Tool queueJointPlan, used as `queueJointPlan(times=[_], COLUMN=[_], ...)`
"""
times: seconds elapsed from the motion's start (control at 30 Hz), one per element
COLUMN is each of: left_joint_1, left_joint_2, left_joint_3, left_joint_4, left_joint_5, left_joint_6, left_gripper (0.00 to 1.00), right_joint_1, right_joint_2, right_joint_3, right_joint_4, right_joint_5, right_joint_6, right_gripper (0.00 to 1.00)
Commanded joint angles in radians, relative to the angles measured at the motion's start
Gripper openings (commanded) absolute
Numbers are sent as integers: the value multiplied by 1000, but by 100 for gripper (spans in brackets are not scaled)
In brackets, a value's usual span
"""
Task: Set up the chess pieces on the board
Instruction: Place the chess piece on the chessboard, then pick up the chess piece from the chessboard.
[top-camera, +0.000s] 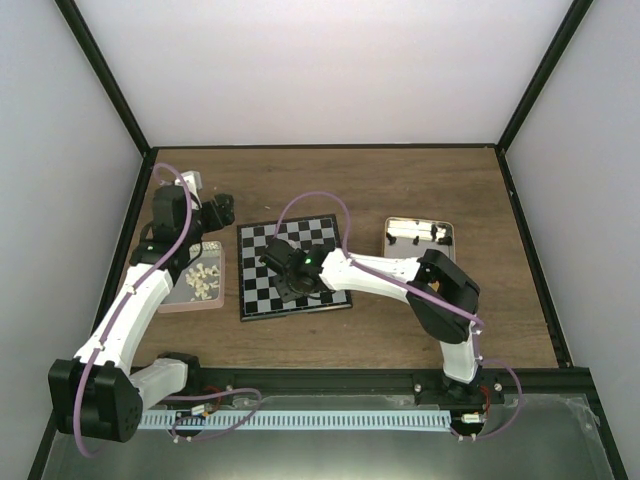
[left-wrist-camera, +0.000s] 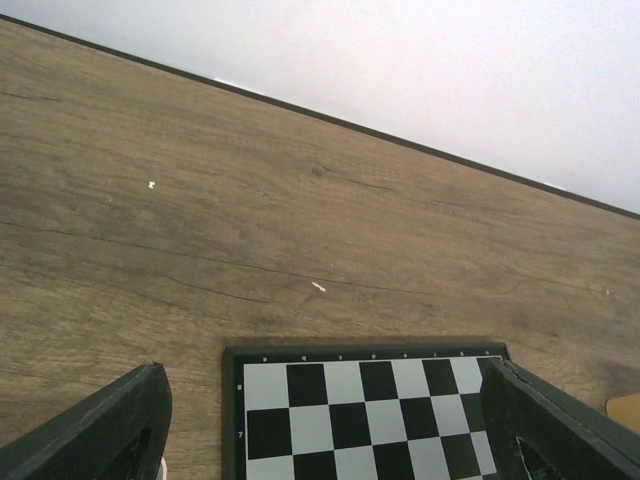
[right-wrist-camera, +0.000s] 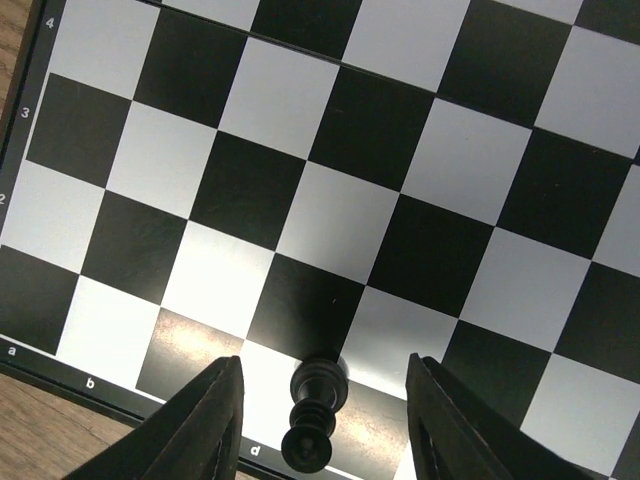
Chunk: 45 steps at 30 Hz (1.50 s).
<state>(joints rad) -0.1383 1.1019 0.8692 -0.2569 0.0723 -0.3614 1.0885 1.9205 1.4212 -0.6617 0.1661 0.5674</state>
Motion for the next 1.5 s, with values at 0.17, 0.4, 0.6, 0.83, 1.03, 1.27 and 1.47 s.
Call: queueJointPlan(times=[0.17, 0.4, 0.6, 0.83, 1.03, 1.27, 1.47], left_joint_1=[-3, -3, -3, -3, -2, -2, -3], left_joint_2=[-19, -14, -10, -10, -11, -15, -15], left_joint_3=[-5, -7, -6, -7, -6, -7, -7], left_joint_4=[8, 11, 13, 13, 11, 8, 10], left_joint_5=[-9, -8, -6, -7, -9, -14, -10], left_joint_6=[10, 9, 9, 9, 10, 10, 10], left_gripper=[87, 87, 87, 87, 87, 87, 87], right_joint_1=[-4, -5, 0, 7, 6, 6, 7], right_joint_2=[14, 34, 43, 43, 46, 61, 75], right_joint_3=[17, 16, 17, 24, 37, 58, 77], right_joint_4=[-1, -22, -22, 1, 18, 18, 29], right_joint_5=[-32, -40, -63, -60, -19, 15, 38], right_joint_6=[15, 4, -15, -30, -31, -25, -29], right_gripper=[36, 25, 11, 11, 11, 11, 11])
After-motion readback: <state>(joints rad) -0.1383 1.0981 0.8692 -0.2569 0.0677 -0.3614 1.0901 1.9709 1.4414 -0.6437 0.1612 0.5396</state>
